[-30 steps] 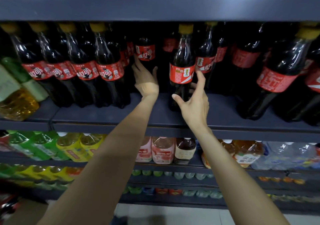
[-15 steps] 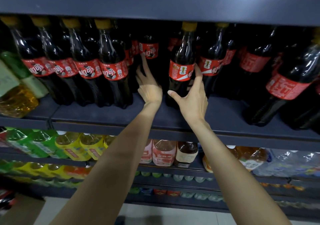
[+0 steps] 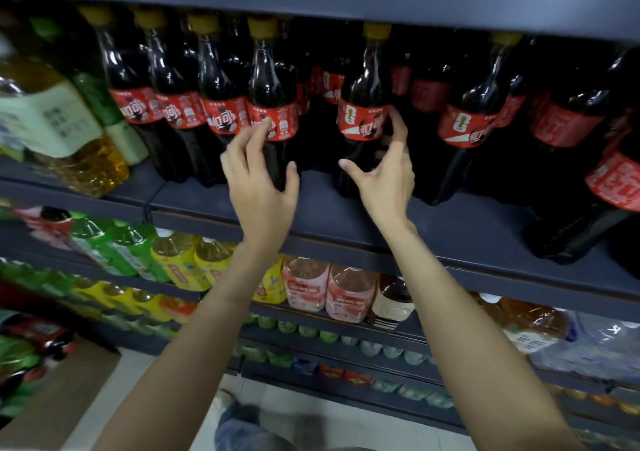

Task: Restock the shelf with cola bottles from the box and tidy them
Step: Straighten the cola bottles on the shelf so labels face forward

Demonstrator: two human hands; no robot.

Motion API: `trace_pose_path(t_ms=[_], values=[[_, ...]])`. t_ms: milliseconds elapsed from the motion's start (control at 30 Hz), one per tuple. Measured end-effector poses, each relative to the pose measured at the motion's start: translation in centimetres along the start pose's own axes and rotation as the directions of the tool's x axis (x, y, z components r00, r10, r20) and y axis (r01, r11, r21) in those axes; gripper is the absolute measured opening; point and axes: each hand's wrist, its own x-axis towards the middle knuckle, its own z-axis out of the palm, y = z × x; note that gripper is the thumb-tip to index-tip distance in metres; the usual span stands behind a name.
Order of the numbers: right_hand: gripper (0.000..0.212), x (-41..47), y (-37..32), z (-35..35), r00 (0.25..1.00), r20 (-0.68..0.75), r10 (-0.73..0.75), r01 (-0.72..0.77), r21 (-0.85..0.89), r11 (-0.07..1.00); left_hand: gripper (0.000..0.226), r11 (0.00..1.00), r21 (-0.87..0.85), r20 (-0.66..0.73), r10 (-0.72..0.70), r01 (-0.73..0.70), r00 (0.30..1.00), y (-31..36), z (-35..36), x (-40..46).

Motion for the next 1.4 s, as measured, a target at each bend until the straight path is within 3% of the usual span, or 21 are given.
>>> trace_pose_path(t_ms=[133, 367, 467, 567, 633, 733, 800, 867, 967, 1067, 1233, 1400], values=[[0.094, 0.5, -2.3, 3.7, 0.996, -0.086, 0.037, -0.039, -0.029, 0.999, 0.076, 0.991, 0.06, 0.083, -0.125, 0.121, 0.989, -1.7, 0.1, 1.2], [0.092, 0.6, -3.4, 6.7, 0.979, -0.195, 0.056, -0.071, -0.072, 0.995, 0.076, 0.99, 0.069, 0.15, -0.13, 0.121, 0.98, -2.3, 0.5, 1.0], [0.095, 0.8, -3.2, 6.4, 0.989, -0.145, 0.026, -0.046, -0.136, 0.99, 0.064, 0.989, 0.003, 0.118, -0.148, 0.149, 0.982, -1.2, 0.2, 0.7], [0.098, 1.1, -3.0, 4.9, 1.0, -0.009, 0.022, -0.023, -0.148, 0.989, 0.05, 0.981, -0.141, 0.056, -0.124, 0.13, 0.991, 1.2, -0.2, -0.1], [0.084, 0.5, -2.3, 2.7, 0.999, 0.032, -0.031, 0.034, -0.111, 0.993, 0.042, 0.966, -0.246, 0.045, -0.076, 0.085, 0.996, 3.0, -0.1, -0.6], [0.042, -1.4, -0.4, -2.2, 0.985, -0.075, -0.155, 0.154, -0.011, 0.988, 0.036, 0.918, -0.392, 0.113, -0.017, 0.06, 0.993, 5.6, 0.9, -1.0], [0.025, -2.4, 1.4, -5.6, 0.97, -0.206, -0.133, 0.149, 0.065, 0.987, 0.04, 0.894, -0.433, 0.253, 0.0, 0.114, 0.967, 7.2, 2.5, -1.0], [0.02, -2.9, 3.1, -8.5, 0.952, -0.298, -0.066, 0.09, 0.07, 0.993, 0.052, 0.878, -0.426, 0.447, -0.007, 0.219, 0.895, 8.7, 4.8, -1.1], [0.024, -2.6, 5.6, -11.4, 0.951, -0.308, -0.029, 0.028, -0.005, 1.0, 0.084, 0.864, -0.382, 0.592, -0.043, 0.327, 0.805, 11.0, 8.4, -1.5], [0.035, -1.5, 7.0, -12.7, 0.971, -0.237, -0.04, 0.008, -0.134, 0.991, 0.106, 0.881, -0.312, 0.577, -0.122, 0.356, 0.807, 12.8, 11.3, -1.5], [0.056, 1.2, 7.4, -13.0, 0.984, -0.178, -0.015, -0.023, -0.214, 0.976, 0.093, 0.906, -0.244, 0.517, -0.18, 0.345, 0.837, 13.6, 13.5, -1.3], [0.076, 3.8, 6.4, -11.4, 0.981, -0.193, -0.035, 0.003, -0.164, 0.987, 0.084, 0.826, -0.387, 0.501, -0.185, 0.41, 0.845, 10.4, 10.7, -1.9]])
